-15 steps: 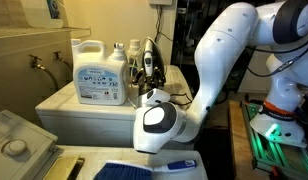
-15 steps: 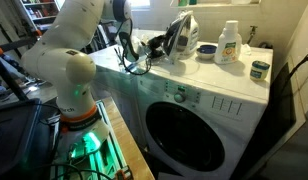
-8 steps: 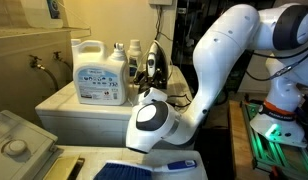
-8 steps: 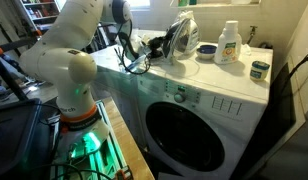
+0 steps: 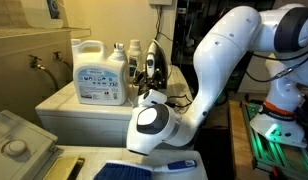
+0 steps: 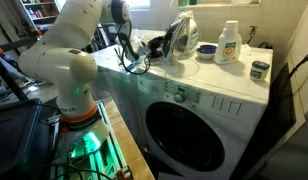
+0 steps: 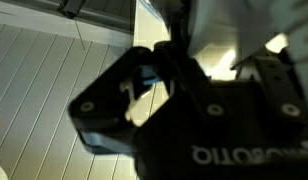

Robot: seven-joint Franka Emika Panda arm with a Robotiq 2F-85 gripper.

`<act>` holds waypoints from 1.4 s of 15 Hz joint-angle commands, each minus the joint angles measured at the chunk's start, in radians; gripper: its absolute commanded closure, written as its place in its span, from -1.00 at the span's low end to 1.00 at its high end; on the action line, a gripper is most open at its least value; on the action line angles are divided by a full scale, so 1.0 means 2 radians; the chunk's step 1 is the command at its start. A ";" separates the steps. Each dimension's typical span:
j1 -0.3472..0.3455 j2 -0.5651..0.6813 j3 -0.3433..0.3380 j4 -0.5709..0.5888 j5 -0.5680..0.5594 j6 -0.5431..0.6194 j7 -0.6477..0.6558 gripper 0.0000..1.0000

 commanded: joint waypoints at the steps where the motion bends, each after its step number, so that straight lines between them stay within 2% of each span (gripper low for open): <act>1: 0.017 0.022 -0.009 -0.023 -0.027 0.019 -0.023 0.71; 4: 0.018 0.019 -0.015 -0.030 -0.069 0.024 -0.042 0.71; 5: 0.007 0.002 -0.008 -0.012 -0.044 0.001 -0.031 0.21; 8: 0.007 0.002 -0.009 -0.017 -0.058 0.001 -0.037 0.21; 9: 0.016 0.003 -0.022 -0.030 -0.079 -0.006 -0.066 0.71; 10: 0.036 0.004 -0.054 -0.038 -0.080 -0.001 -0.094 0.71; 14: 0.034 0.021 -0.047 -0.044 -0.083 -0.003 -0.142 0.71; 16: 0.031 0.023 -0.038 -0.043 -0.077 0.003 -0.152 0.71; 21: 0.037 0.029 -0.042 -0.053 -0.090 0.001 -0.149 0.71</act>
